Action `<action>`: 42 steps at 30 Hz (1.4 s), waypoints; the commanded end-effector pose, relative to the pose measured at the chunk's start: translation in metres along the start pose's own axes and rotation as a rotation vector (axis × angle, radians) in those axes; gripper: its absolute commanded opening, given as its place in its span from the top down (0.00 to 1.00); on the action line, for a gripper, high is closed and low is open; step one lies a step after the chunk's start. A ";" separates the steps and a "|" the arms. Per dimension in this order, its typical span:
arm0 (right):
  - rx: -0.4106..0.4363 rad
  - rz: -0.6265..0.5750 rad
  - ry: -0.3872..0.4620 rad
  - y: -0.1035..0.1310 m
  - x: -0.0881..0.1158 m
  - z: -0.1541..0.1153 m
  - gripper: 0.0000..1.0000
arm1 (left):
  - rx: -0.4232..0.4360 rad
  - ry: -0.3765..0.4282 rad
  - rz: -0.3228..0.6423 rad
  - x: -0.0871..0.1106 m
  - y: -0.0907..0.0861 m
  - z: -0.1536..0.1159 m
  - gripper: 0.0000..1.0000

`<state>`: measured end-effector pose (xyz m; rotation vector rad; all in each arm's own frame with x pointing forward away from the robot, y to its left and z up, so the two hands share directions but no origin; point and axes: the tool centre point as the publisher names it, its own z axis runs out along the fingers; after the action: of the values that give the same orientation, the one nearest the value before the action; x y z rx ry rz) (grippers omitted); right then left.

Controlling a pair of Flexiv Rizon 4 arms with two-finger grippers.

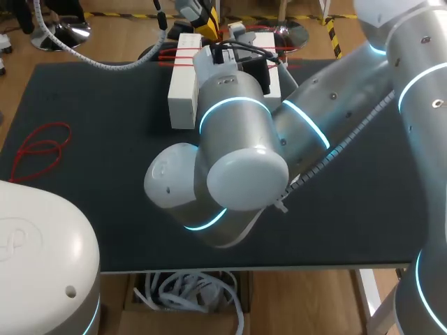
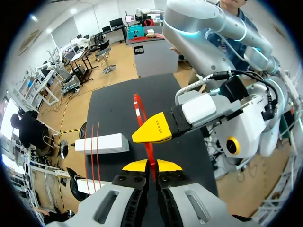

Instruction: Grab the tape and strap the tape.

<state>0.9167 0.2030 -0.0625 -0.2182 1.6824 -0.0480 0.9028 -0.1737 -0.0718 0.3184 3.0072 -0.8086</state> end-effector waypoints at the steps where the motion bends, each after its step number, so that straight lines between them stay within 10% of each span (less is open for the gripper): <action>1: 0.003 -0.004 0.004 0.003 -0.002 0.001 1.00 | -0.003 -0.001 -0.001 0.001 -0.002 0.000 1.00; 10: 0.002 -0.017 -0.006 -0.004 -0.006 -0.003 1.00 | -0.003 -0.001 -0.001 0.001 -0.002 0.000 1.00; 12: 0.003 -0.013 -0.003 -0.006 -0.006 -0.004 0.70 | -0.003 -0.001 -0.001 0.001 -0.002 0.000 1.00; 26: -0.004 0.023 -0.007 -0.022 -0.016 -0.029 0.81 | -0.003 -0.001 -0.001 0.001 -0.002 0.000 1.00; 42: 0.030 0.044 -0.007 -0.081 -0.030 -0.067 0.67 | -0.003 -0.001 -0.001 0.001 -0.002 0.000 1.00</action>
<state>0.8615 0.1370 -0.0202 -0.1396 1.6635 -0.0561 0.9027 -0.1746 -0.0715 0.3202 3.0067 -0.8098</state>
